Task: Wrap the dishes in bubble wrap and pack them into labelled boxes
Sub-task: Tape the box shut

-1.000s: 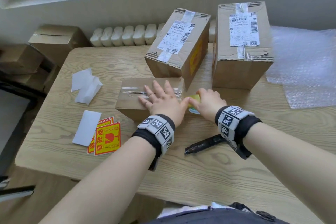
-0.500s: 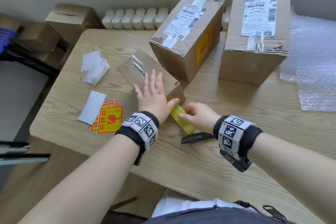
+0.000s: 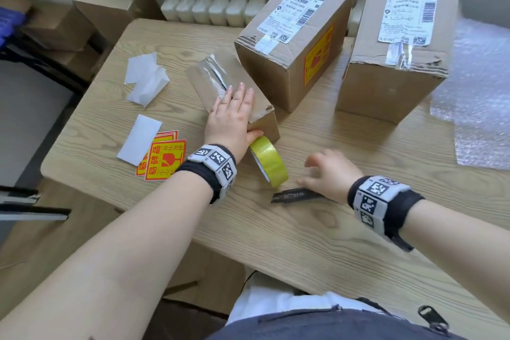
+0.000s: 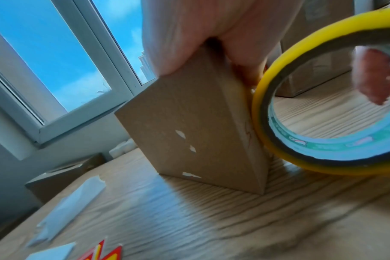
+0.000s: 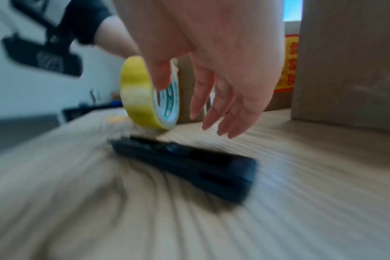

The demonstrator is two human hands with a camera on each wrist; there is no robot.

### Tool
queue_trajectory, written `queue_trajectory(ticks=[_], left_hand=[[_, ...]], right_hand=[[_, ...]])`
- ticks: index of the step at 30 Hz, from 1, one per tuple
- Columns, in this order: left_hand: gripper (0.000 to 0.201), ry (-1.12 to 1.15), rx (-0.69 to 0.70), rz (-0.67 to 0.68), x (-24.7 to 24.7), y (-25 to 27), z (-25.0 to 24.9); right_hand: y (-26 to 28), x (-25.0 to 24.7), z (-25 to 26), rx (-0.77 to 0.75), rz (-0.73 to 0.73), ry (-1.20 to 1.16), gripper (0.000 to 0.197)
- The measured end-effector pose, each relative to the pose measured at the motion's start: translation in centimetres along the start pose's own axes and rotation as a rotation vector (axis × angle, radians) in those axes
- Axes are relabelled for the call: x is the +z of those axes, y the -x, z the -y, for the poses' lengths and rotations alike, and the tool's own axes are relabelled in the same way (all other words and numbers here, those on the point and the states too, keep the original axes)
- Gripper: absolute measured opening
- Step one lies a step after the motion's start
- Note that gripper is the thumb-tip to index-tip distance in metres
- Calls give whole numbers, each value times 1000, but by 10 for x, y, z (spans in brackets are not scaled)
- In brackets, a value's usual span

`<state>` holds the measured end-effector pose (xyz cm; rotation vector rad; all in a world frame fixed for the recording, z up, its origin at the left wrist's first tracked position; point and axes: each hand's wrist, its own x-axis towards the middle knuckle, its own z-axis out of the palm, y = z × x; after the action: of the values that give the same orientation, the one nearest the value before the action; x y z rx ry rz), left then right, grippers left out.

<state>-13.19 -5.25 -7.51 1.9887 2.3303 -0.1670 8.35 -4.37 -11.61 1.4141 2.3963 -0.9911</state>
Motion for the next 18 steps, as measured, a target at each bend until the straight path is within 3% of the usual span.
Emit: queue_trajectory(ticks=[3, 6, 10, 13, 18], left_hand=[[88, 0, 43, 36, -9, 3, 13], [87, 48, -24, -40, -10, 21, 22], [56, 463, -297, -318, 6, 60, 18], [46, 810, -525, -243, 12, 72, 7], [49, 1014, -701, -175, 16, 64, -1]], right_hand=[[6, 10, -11, -57, 46, 324, 40], [4, 18, -11, -79, 35, 323, 27], [3, 18, -9, -64, 154, 229, 19], [7, 0, -11, -81, 141, 64, 20], [13, -39, 6, -161, -100, -269, 27]])
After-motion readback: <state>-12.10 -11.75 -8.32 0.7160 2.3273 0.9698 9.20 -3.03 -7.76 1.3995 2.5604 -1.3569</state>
